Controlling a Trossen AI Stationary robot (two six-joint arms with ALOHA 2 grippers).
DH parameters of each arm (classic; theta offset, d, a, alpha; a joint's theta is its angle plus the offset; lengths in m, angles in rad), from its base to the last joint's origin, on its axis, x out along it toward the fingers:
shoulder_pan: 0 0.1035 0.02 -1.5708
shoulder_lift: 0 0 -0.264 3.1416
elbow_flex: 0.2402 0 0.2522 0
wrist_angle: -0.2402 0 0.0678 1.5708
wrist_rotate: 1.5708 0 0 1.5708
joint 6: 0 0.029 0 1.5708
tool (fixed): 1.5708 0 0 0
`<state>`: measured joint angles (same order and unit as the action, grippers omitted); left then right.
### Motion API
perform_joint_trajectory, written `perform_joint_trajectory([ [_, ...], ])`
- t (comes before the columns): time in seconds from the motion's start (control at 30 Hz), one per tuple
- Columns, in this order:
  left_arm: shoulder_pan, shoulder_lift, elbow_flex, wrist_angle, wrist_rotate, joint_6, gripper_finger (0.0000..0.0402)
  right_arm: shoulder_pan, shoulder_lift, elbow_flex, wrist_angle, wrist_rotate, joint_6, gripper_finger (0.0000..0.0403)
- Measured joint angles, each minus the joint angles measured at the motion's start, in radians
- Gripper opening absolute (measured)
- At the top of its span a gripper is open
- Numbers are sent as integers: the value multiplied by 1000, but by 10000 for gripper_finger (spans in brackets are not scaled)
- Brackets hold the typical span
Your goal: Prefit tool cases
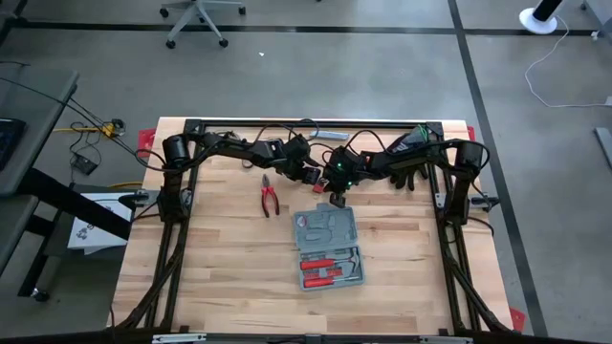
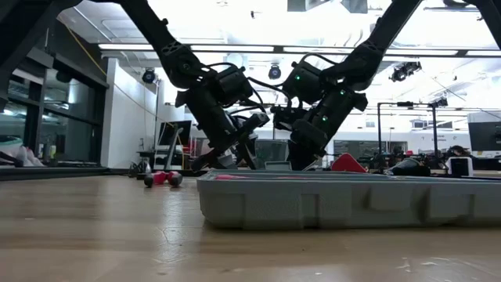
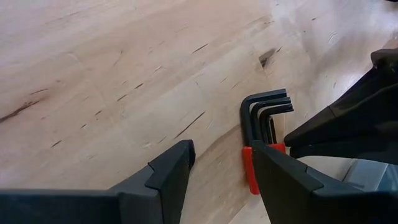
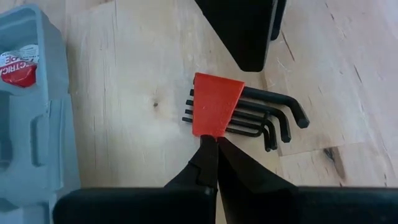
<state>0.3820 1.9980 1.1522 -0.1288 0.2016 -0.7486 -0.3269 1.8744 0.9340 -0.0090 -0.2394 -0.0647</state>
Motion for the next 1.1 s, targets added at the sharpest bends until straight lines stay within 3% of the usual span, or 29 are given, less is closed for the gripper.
perform_joint_trajectory([
  [1.1, 0, 0, 1, 0, -1, 0, 165, -15, 0, 0, 36, 6, -45, 0],
])
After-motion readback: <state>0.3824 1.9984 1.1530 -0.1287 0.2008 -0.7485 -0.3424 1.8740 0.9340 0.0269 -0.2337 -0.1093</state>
